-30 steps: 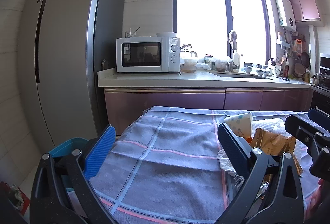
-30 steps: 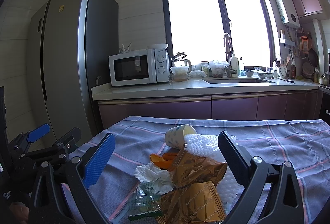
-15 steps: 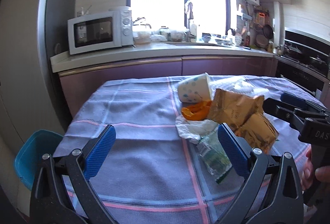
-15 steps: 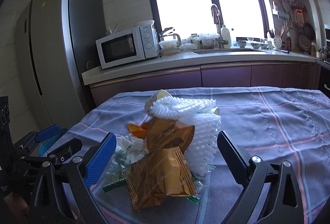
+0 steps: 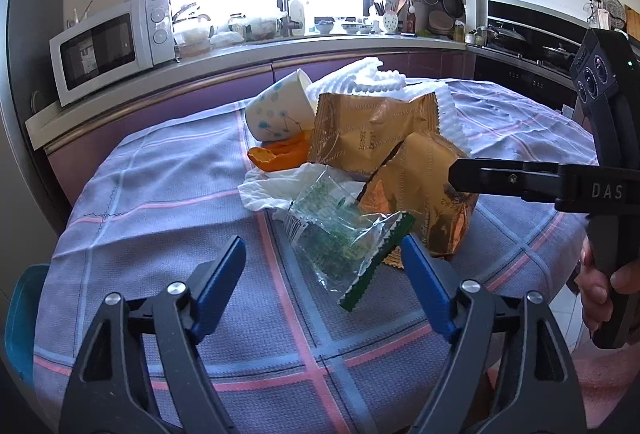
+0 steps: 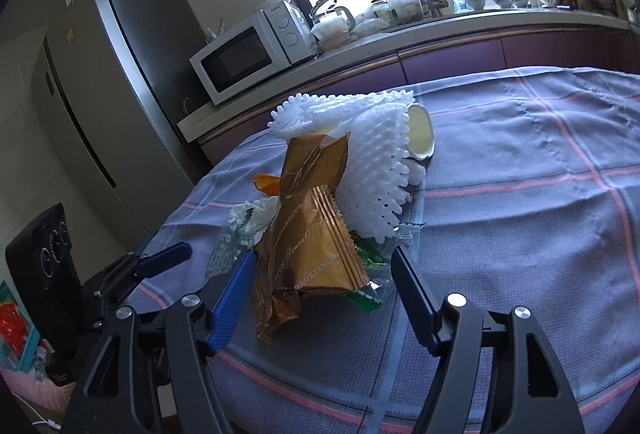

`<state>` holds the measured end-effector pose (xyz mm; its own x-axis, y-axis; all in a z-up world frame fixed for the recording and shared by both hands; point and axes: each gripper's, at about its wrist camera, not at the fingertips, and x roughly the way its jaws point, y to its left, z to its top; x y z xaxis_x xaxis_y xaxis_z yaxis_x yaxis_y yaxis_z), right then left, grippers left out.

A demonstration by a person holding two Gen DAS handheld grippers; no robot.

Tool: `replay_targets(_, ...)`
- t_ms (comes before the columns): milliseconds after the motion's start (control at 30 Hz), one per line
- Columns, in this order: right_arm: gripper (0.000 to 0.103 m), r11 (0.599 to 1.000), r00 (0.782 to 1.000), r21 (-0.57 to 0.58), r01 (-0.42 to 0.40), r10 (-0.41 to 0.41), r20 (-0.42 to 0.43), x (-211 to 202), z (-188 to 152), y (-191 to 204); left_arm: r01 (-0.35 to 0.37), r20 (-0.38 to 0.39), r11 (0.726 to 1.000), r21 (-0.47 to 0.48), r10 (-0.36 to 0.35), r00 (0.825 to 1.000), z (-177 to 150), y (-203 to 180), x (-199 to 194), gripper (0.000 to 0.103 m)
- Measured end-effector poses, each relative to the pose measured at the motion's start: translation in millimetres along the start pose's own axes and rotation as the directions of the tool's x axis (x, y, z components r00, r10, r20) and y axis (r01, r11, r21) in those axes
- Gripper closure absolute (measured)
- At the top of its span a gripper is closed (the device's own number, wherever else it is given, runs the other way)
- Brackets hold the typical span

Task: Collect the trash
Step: 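Grasp the clear green wrapper with the left tool while the right tool grasps a gold wrapper, then carry both held wrappers over to the teal bin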

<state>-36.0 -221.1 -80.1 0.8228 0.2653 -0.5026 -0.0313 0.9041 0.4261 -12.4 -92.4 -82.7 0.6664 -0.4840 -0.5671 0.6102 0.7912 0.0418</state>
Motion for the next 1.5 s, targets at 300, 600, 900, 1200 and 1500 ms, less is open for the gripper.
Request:
replay_targets(300, 0.071, 0.997, 0.998, -0.037, -0.064, 0.063, -0.031, -1, -5, 14, 0.043, -0.030, 0.999, -0.022, -0.044, 0.999, -3, 6, 5, 0.079)
replay_targets(600, 0.089, 0.985, 0.988, -0.086, -0.149, 0.146, -0.043, -10, 1, 37, 0.018, 0.024, 0.999, -0.050, -0.017, 1.000, -3, 23, -24, 0.083)
replay_targets(900, 0.089, 0.956, 0.966, -0.144, -0.257, 0.251, -0.056, 1, 21, 74, -0.097, 0.053, 0.988, -0.119, 0.104, 0.993, -11, 67, -62, 0.083)
replay_targets(1200, 0.089, 0.889, 0.913, -0.221, -0.402, 0.371, -0.170, 62, 40, 146, -0.288, 0.047, 0.930, -0.229, 0.306, 0.951, -23, 136, -106, 0.083)
replay_targets(1500, 0.089, 0.810, 0.850, -0.280, -0.515, 0.443, -0.284, 126, 44, 226, -0.459, -0.045, 0.830, -0.316, 0.470, 0.881, -47, 215, -129, 0.083)
